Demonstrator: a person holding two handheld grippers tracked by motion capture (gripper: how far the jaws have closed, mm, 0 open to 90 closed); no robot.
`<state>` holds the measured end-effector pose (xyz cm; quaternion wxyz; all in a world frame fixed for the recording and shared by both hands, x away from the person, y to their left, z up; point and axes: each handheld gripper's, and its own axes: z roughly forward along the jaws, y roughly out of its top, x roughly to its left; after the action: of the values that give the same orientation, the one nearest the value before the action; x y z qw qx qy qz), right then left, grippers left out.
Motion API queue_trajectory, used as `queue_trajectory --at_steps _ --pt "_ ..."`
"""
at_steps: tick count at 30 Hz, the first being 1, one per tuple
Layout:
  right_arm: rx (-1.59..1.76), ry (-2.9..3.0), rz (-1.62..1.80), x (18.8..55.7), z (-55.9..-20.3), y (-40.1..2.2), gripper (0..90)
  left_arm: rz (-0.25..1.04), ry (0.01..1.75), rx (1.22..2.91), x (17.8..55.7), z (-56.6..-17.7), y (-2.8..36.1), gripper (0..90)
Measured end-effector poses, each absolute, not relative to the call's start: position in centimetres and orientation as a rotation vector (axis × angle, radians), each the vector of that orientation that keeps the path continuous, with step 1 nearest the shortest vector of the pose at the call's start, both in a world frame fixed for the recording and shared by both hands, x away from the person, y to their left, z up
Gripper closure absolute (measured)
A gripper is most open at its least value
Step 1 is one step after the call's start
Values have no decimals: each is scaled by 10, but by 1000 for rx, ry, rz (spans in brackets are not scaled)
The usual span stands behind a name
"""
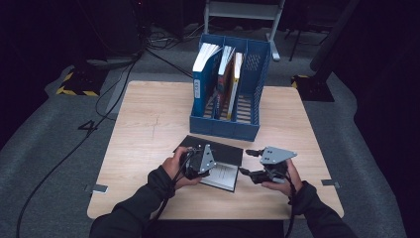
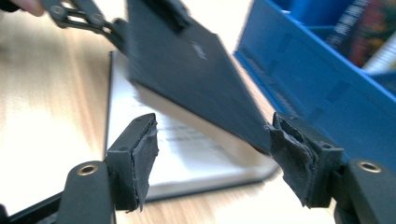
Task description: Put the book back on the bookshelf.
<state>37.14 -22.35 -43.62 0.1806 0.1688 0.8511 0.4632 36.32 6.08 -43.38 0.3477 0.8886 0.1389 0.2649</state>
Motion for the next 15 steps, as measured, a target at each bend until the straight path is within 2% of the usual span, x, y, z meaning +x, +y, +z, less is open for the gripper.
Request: queue_trajectory --at_steps 6,15 --pt "647 2380 1290 385 -444 -255 325 640 402 2253 367 -431 68 540" --pt "731 2457 1212 397 -460 -259 322 537 508 2135 376 -423 90 541"
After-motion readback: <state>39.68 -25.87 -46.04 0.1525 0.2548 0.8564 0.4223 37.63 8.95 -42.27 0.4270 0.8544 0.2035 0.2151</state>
